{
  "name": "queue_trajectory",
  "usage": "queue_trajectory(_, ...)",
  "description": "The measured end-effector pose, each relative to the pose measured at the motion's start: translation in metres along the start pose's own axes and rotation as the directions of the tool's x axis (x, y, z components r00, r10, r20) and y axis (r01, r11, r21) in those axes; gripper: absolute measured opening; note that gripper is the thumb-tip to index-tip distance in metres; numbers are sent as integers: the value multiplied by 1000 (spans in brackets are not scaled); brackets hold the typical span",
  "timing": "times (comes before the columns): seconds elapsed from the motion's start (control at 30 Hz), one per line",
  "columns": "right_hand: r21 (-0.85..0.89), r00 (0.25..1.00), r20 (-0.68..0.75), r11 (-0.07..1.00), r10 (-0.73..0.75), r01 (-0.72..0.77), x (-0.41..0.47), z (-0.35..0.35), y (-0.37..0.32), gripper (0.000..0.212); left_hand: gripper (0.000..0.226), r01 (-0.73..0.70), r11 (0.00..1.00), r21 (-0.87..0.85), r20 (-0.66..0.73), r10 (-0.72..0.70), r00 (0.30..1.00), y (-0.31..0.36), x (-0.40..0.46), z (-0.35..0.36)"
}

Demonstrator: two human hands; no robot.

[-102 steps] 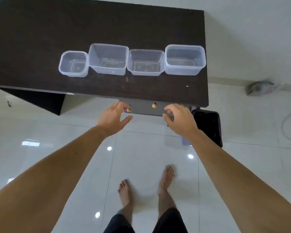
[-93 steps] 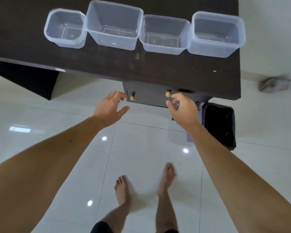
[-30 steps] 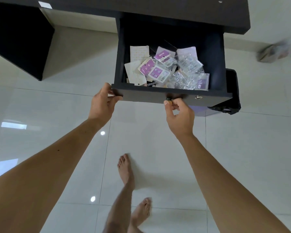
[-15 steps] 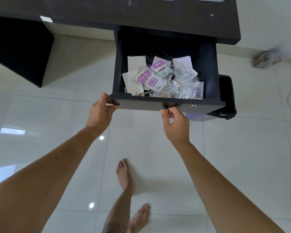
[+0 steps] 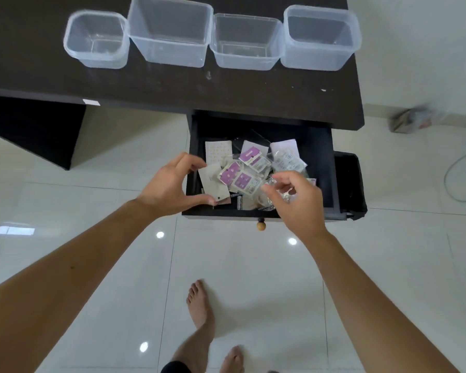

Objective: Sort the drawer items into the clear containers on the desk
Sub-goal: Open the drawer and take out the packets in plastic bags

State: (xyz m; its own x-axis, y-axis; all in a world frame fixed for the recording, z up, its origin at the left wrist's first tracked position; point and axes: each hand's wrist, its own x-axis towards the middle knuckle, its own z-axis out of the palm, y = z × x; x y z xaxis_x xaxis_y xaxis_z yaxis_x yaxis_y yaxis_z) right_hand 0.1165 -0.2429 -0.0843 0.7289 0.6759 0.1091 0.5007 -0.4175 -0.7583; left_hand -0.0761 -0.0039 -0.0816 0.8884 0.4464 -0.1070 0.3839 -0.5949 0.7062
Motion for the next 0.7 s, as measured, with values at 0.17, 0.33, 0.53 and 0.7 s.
queue_trajectory(0.17, -51, 998, 58, 998, -26, 29, 37, 1, 23, 36, 80, -22, 1000, 1, 86, 22, 996, 29, 56, 28)
queue_trajectory(0.33, -95, 987, 158, 995, -6, 21, 58, 4, 55, 35, 80, 59, 995, 79, 190, -74, 979, 19, 84, 68)
queue_trajectory(0.53, -140, 969, 234, 989, 81, -48, 87, 21, 75, 42, 79, 178, 982, 67, 142, -186, 972, 8, 90, 91)
queue_trajectory(0.7, -214, 951, 293, 976, 102, -39, 105, 36, 75, 63, 78, 288, 952, -106, 140, -273, 952, 5, 91, 97)
